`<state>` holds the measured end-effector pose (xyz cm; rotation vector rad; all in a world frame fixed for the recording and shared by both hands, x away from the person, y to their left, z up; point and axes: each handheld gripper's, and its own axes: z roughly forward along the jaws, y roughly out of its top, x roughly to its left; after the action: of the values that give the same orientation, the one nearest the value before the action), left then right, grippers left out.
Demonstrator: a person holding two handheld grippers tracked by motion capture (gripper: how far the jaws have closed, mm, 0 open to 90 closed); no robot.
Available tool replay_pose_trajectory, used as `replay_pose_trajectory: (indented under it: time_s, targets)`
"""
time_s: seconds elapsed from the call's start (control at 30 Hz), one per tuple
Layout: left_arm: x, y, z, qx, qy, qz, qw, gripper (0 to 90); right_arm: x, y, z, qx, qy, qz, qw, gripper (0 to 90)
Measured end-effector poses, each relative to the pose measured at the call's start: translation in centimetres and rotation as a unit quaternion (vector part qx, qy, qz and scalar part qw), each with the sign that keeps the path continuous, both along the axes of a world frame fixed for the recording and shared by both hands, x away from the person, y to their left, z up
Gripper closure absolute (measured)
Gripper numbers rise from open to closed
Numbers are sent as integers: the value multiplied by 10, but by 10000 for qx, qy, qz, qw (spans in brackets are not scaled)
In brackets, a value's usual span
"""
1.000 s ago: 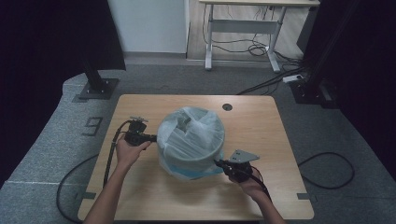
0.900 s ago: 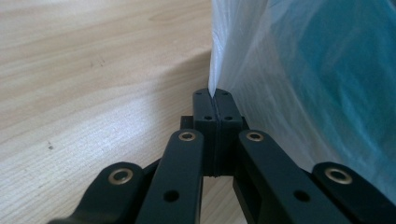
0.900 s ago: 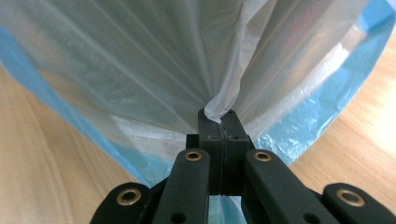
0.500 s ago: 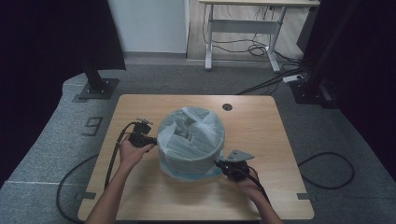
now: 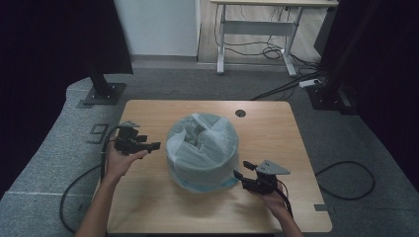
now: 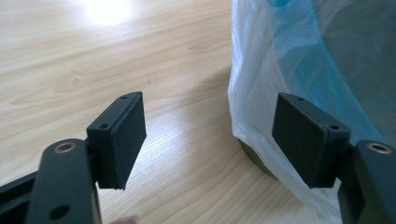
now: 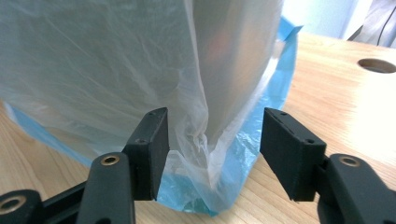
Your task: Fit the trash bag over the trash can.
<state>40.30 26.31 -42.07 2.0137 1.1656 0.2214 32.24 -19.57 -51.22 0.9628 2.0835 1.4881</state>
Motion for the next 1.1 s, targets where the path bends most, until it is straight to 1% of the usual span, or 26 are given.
replay_pose_trajectory:
  time_s: [0.1, 0.13, 0.17, 0.2, 0.27, 0.33, 0.37, 0.43, 0.53, 0.57, 0.63, 0.67, 0.7, 0.8, 0.87, 0.93, 1.1]
  targets:
    - [-7, 6, 7, -73, -111, -92, 9999, 248, -9, -7, 0, 37, -52, -43, 10000, 406]
    - [-7, 6, 7, -73, -111, -92, 9999, 248, -9, -7, 0, 37, -52, -43, 10000, 406]
    - [-13, 8, 15, -88, -281, -257, 9992, 250, -17, -12, -1, 35, -71, -20, 10000, 402]
    - [-14, 8, 18, -118, -344, -325, 9988, 251, -19, -13, -1, 41, -83, -12, 10000, 399]
    - [-19, 7, 26, -218, -516, -523, 9971, 257, -25, -17, 1, 54, -119, -19, 9999, 398]
    - [-24, 5, 36, -351, -702, -711, 9944, 262, -31, -21, 2, 88, -148, -55, 9998, 400]
    - [-25, 4, 40, -369, -793, -821, 9928, 261, -35, -22, 2, 104, -155, -40, 9998, 400]
    - [-29, -1, 48, -310, -972, -988, 9899, 261, -43, -25, 1, 36, -170, 22, 9998, 399]
    - [-31, -9, 57, -251, -1161, -1195, 9857, 268, -53, -30, -2, -36, -186, 72, 9998, 398]
    - [-31, -12, 60, -252, -1193, -1268, 9844, 270, -56, -33, -2, -44, -183, 53, 9998, 399]
    - [-30, -19, 65, -277, -1195, -1457, 9817, 270, -60, -40, -2, -45, -204, -5, 9998, 399]
    - [-29, -22, 68, -292, -1150, -1581, 9803, 275, -61, -44, -2, -8, -208, -51, 9998, 399]
    - [-27, -28, 71, -325, -1124, -1721, 9781, 278, -62, -49, -2, 18, -209, -98, 9997, 399]
    - [-24, -42, 78, -218, -1107, -1880, 9757, 278, -65, -61, -2, 184, -164, -245, 9994, 403]
    - [-21, -49, 81, -178, -1088, -1918, 9752, 278, -65, -68, -1, 403, -105, -318, 9986, 405]
    - [-19, -57, 84, -146, -1089, -1957, 9745, 285, -67, -71, 1, 503, -95, -349, 9981, 405]
    - [-13, -76, 90, -83, -1105, -2058, 9723, 292, -69, -70, 4, 522, -146, -266, 9982, 405]
